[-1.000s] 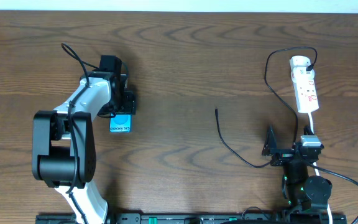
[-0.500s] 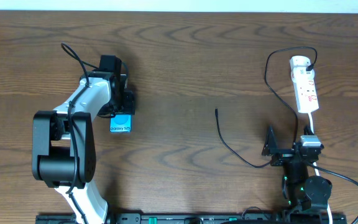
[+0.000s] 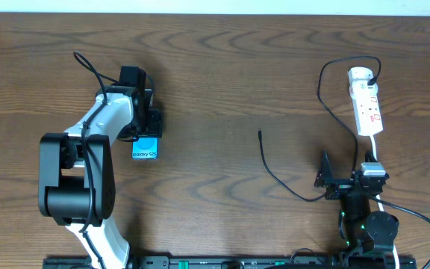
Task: Plug charger to phone and switch on socket
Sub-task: 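Close the left gripper on the phone's sides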
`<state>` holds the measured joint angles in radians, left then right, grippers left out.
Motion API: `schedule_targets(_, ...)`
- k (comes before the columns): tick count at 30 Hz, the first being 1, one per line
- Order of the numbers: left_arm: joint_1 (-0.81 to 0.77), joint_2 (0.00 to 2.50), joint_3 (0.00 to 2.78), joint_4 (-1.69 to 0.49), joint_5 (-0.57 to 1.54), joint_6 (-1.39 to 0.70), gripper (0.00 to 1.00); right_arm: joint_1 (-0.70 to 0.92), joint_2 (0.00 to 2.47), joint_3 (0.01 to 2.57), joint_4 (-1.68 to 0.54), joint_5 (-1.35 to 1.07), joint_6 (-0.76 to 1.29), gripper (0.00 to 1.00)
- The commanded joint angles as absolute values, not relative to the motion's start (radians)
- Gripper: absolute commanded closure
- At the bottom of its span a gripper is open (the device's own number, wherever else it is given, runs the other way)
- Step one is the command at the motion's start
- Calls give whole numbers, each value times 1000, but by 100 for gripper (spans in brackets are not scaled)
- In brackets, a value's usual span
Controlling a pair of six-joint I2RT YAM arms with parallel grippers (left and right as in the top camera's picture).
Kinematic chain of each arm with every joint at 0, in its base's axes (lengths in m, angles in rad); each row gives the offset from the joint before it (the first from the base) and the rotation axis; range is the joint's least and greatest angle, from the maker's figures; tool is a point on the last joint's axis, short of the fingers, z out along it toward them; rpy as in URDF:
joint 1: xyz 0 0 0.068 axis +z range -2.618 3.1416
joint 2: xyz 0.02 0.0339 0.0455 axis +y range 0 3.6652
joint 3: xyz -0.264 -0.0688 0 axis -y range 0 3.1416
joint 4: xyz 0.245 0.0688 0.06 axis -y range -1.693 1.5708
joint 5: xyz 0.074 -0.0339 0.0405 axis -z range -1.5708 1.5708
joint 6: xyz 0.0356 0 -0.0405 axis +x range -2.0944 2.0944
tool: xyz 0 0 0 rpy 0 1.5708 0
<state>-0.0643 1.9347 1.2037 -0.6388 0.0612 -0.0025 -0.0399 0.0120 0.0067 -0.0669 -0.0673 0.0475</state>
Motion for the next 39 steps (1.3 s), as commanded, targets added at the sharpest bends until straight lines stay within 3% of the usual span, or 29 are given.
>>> schedule_targets(1, -62, 1948, 1184, -646, 59, 1, 37, -31, 7, 6, -71, -69, 40, 1)
schedule_targets(19, -62, 1948, 1184, -646, 59, 0, 52, -31, 7, 6, -71, -69, 40, 1)
schedule_targets(27, -62, 1948, 1184, -645, 59, 0, 67, -31, 7, 6, -71, -69, 40, 1)
schedule_targets(35, -62, 1948, 1184, -643, 59, 0, 90, -31, 7, 6, -71, -69, 40, 1)
schedule_targets(39, -62, 1948, 1184, -641, 59, 0, 92, -31, 7, 5, -71, -69, 40, 1)
